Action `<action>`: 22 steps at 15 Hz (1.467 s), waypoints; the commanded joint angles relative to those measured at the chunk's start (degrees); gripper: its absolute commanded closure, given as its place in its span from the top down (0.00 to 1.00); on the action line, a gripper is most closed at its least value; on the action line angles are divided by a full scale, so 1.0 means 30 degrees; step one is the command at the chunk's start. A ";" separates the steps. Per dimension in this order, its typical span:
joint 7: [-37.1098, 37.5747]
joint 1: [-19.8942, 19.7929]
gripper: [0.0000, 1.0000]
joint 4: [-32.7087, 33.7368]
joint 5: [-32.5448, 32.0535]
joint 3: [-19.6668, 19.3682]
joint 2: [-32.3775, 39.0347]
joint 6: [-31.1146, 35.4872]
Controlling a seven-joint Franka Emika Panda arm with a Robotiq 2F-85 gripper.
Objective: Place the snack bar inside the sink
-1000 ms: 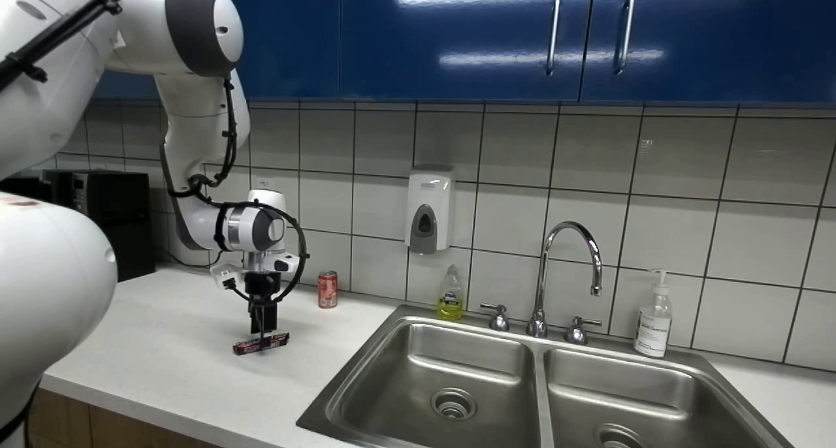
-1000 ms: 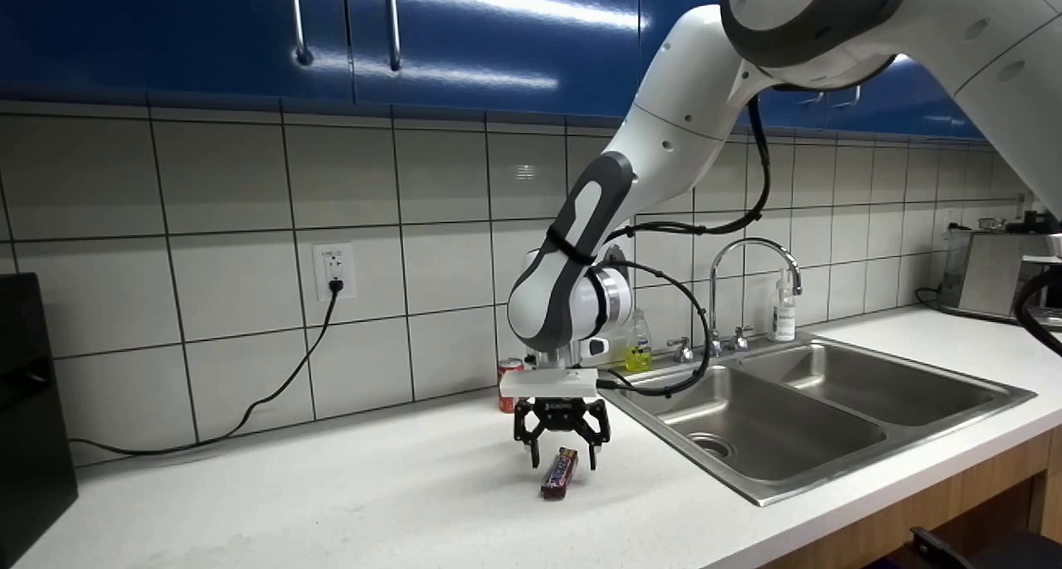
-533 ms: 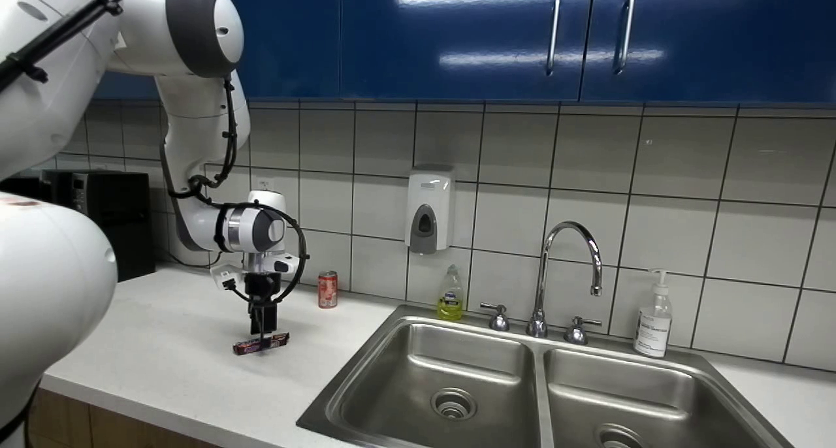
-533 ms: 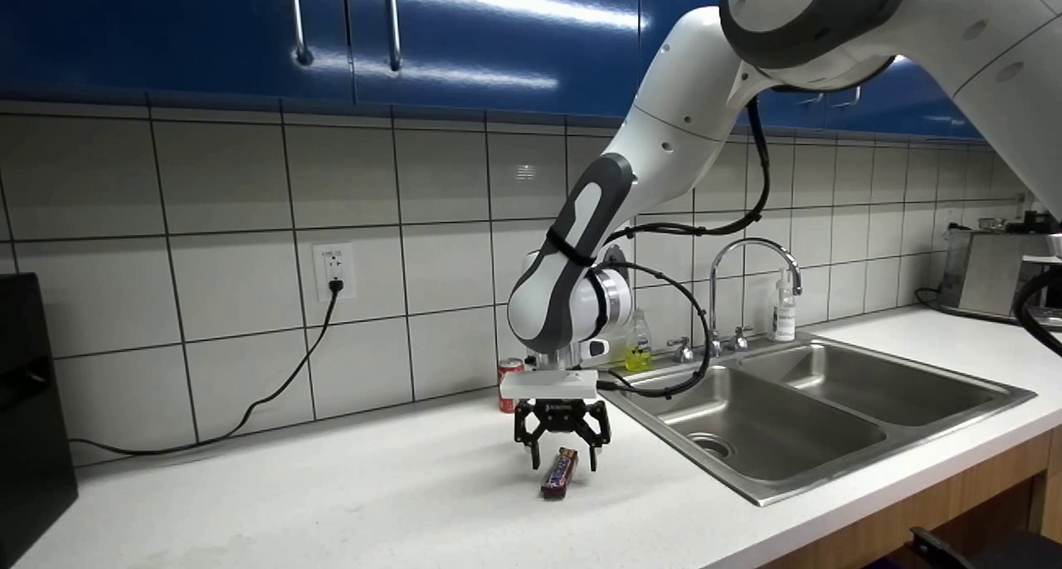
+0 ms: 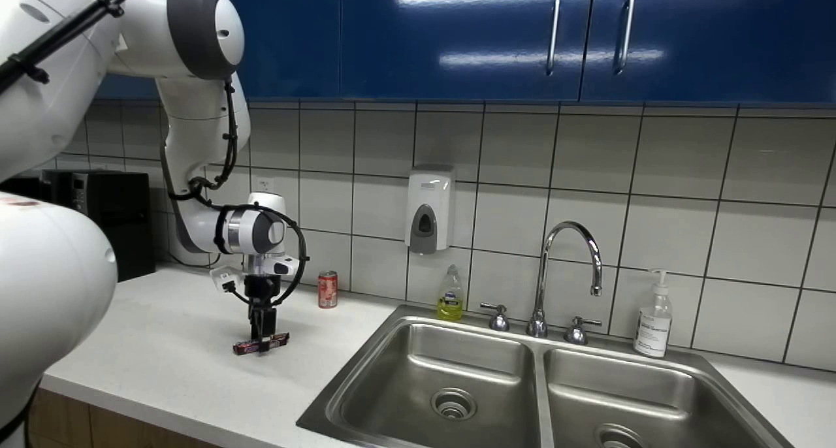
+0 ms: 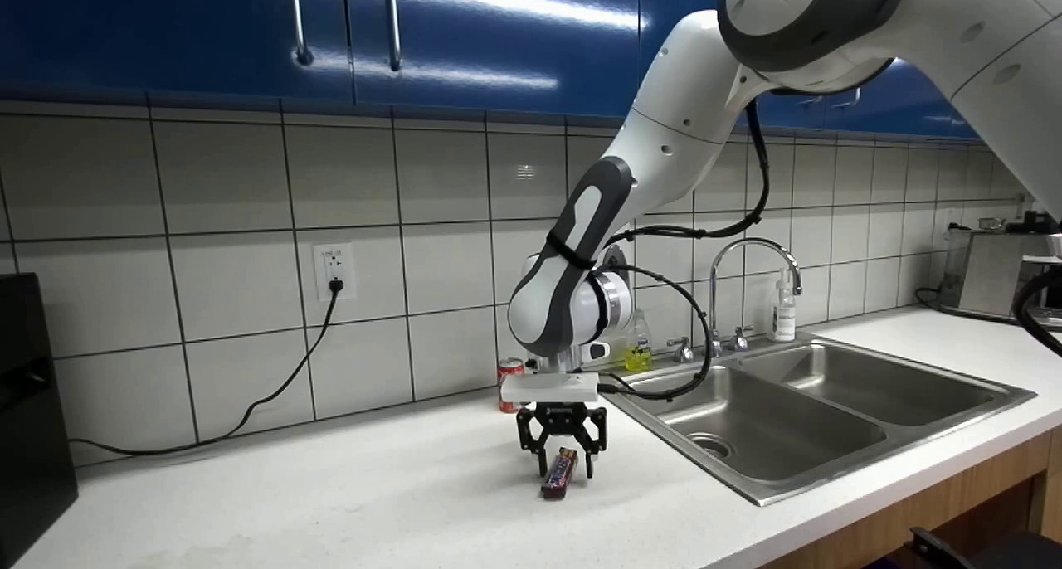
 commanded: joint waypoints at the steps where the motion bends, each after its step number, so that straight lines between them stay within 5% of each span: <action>1: 0.0058 0.0049 0.49 -0.0102 -0.0238 -0.0071 -0.0171 0.0158; 7: -0.0114 -0.0026 0.07 -0.0156 -0.0132 0.0046 -0.0132 0.0419; 22: -0.2131 -0.0417 0.07 -0.0831 -0.0582 0.0344 -0.2087 -0.0746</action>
